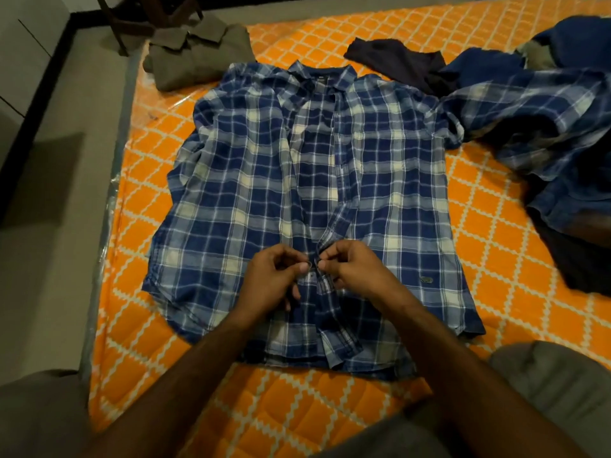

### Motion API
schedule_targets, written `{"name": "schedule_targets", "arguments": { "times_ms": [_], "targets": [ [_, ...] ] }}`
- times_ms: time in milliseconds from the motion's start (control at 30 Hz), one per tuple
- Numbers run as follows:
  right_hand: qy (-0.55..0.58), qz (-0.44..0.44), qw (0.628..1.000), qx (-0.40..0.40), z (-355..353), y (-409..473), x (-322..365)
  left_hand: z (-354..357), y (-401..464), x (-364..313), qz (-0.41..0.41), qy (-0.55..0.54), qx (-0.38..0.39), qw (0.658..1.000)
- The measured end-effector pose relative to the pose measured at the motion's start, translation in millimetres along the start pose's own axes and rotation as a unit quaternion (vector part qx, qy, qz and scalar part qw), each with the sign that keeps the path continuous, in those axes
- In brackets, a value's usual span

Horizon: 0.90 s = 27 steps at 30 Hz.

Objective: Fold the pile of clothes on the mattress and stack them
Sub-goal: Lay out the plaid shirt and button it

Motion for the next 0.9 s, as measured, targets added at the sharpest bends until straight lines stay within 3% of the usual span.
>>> {"name": "schedule_targets", "arguments": {
  "times_ms": [200, 633, 900],
  "targets": [
    [0.031, 0.011, 0.999, 0.005, 5, 2, 0, 1, 10, 9, -0.033, -0.065, 0.037, 0.997],
    [0.104, 0.008, 0.994, -0.045, 4, 3, 2, 1, 12, 10, -0.033, -0.056, 0.032, 0.997],
    [0.097, -0.008, 0.995, -0.028, 4, 3, 6, 0, 9, 11, -0.038, -0.071, 0.025, 0.996]
  ]
}}
Point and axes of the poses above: each hand's wrist, its own y-axis towards the middle knuckle, its own z-axis out of the palm, x = y × z, the point moved 10 cm from there along y, towards the middle knuckle, and after that the axes turned 12 degrees about -z, right-handed, at the moved point
